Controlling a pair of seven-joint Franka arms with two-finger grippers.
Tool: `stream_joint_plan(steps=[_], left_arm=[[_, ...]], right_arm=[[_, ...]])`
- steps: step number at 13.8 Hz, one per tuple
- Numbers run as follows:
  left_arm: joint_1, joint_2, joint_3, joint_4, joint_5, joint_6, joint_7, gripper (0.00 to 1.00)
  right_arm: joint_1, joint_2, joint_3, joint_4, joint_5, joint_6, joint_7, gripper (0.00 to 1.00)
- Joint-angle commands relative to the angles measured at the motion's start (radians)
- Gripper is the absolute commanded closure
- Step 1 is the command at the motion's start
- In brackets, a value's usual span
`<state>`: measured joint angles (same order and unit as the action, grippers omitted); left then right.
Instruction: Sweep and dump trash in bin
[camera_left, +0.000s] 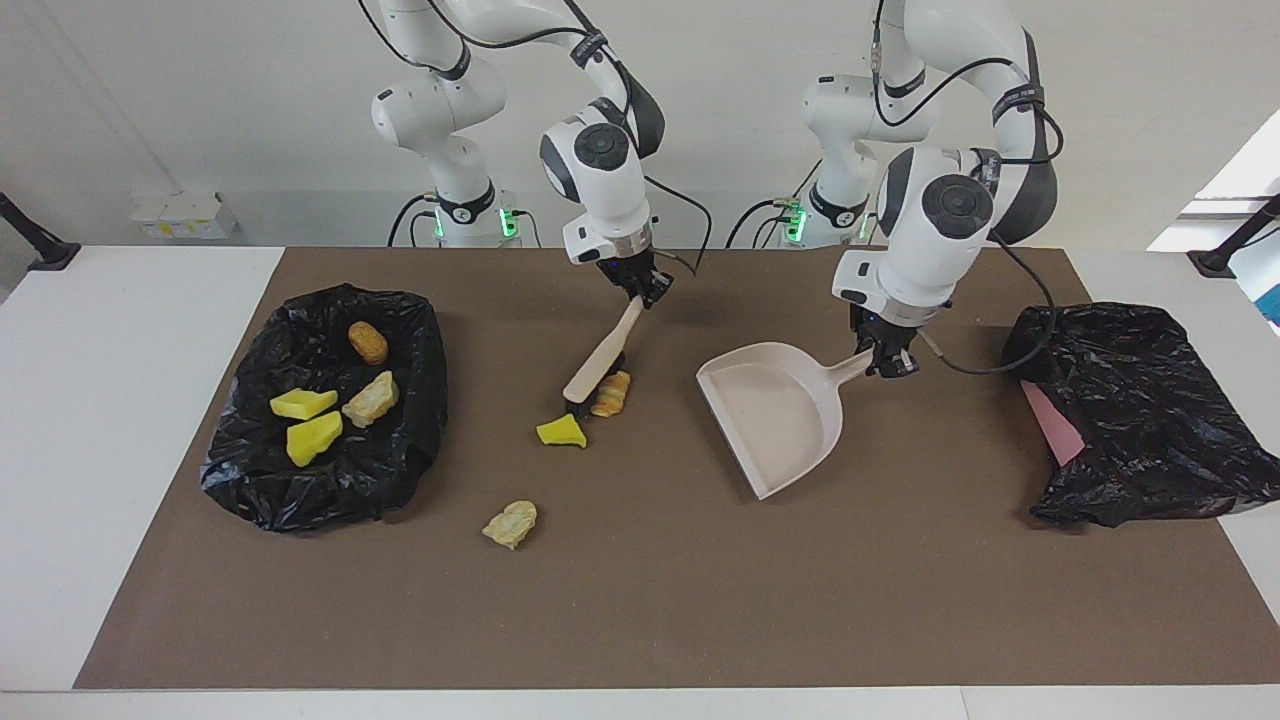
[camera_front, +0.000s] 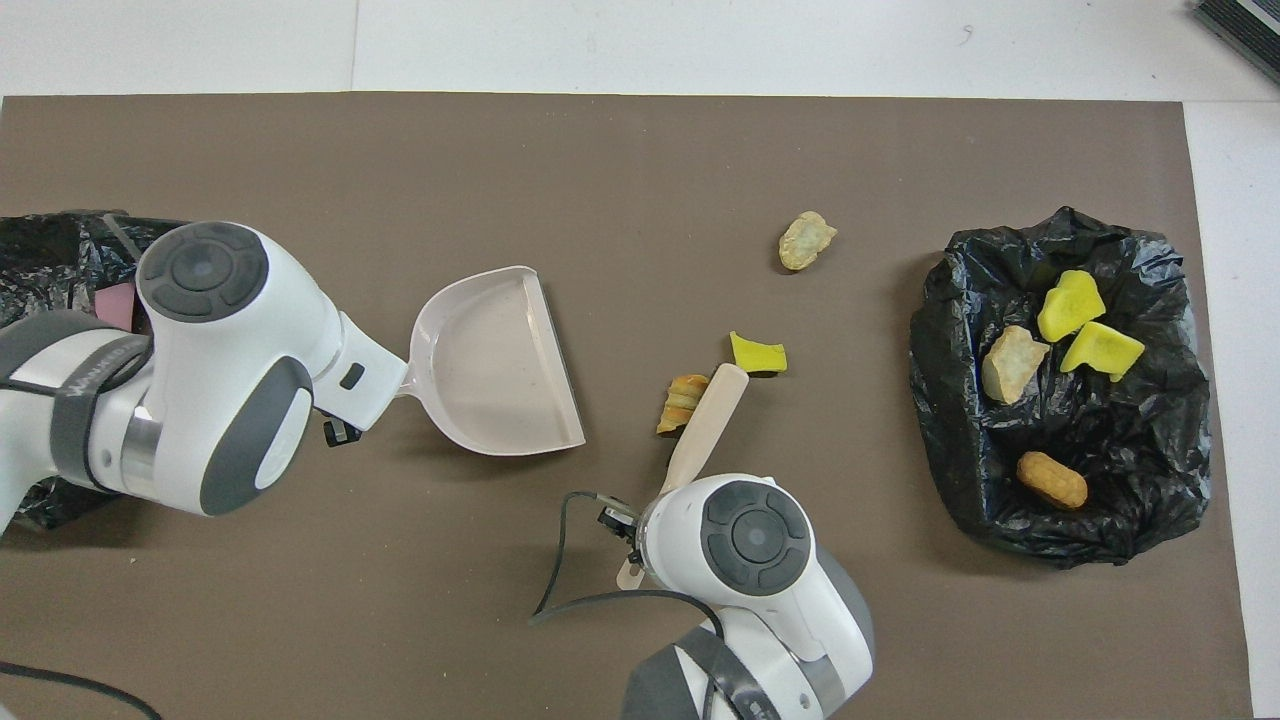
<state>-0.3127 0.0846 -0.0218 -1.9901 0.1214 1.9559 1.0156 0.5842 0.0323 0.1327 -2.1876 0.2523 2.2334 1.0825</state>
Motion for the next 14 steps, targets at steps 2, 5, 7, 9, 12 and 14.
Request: stream_joint_plan(steps=[2, 5, 7, 9, 12, 14], left_arm=[[-0.061, -0.054, 0.011, -0.099, 0.041, 0.069, 0.061, 1.0], [-0.083, -0.054, 0.008, -0.122, 0.041, 0.104, 0.054, 1.0], [-0.129, -0.039, 0.009, -0.131, 0.041, 0.148, 0.019, 1.0], [-0.138, -0.042, 0.008, -0.151, 0.041, 0.166, -0.023, 1.0], [-0.166, -0.048, 0.006, -0.153, 0.04, 0.161, -0.061, 1.0], [-0.192, -0.055, 0.006, -0.171, 0.04, 0.163, -0.095, 1.0]], right_arm=[[-0.023, 0.037, -0.004, 0.147, -0.01, -0.162, -0.105, 1.0], [-0.093, 0.047, -0.005, 0.213, -0.167, -0.298, -0.29, 1.0], [-0.153, 0.078, -0.005, 0.288, -0.275, -0.395, -0.482, 1.0], [-0.216, 0.121, -0.005, 0.334, -0.356, -0.396, -0.594, 1.0], [-0.341, 0.185, -0.005, 0.403, -0.412, -0.383, -0.804, 1.0], [-0.374, 0.204, -0.005, 0.405, -0.479, -0.342, -0.918, 1.0]])
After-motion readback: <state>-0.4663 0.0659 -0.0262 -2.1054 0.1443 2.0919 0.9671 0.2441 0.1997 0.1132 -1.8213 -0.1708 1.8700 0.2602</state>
